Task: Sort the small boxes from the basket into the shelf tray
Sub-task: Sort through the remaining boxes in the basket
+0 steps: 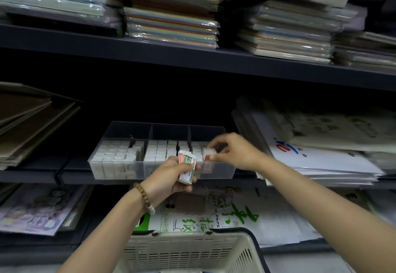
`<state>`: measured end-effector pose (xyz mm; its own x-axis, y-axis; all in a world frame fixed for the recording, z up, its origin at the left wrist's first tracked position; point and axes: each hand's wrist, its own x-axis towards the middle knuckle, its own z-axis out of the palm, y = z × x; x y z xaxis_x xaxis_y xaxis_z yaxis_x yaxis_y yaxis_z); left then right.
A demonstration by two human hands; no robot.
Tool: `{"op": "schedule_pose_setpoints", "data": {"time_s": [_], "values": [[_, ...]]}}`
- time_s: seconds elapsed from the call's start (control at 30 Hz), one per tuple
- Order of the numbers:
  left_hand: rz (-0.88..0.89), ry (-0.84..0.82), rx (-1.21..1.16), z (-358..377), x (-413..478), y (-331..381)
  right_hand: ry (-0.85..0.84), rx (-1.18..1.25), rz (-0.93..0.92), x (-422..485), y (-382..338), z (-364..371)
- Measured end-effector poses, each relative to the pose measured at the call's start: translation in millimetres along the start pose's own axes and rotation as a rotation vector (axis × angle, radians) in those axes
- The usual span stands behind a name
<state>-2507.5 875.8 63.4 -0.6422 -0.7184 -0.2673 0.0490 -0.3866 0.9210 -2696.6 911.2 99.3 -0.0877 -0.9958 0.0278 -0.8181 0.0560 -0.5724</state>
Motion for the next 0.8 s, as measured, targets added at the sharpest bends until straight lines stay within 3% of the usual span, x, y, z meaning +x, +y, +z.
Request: {"op": "schedule_pose_setpoints", "data": {"time_s": [0.07,0.27,0.47,0.6,0.8], "values": [[0.020,-0.006,0.033,0.6,0.0,-1.3,0.009,-0.018,-0.004,-2.6,2.1,8.5],[0.125,-0.071,0.109,5.0,0.2,-7.1,0.096,0.226,0.062,-4.3,13.7,9.4],[0.321,0.032,0.258,10.3,7.0,-5.0,0.157,0.564,0.132,-8.1,8.5,3.4],[0.392,0.060,0.332,15.8,18.6,-2.3,-0.047,0.790,0.106,-18.9,3.6,-11.9],[0.460,0.017,0.306,32.4,40.5,7.9,-0.083,0.815,0.143,-15.5,8.6,-28.4]]}}
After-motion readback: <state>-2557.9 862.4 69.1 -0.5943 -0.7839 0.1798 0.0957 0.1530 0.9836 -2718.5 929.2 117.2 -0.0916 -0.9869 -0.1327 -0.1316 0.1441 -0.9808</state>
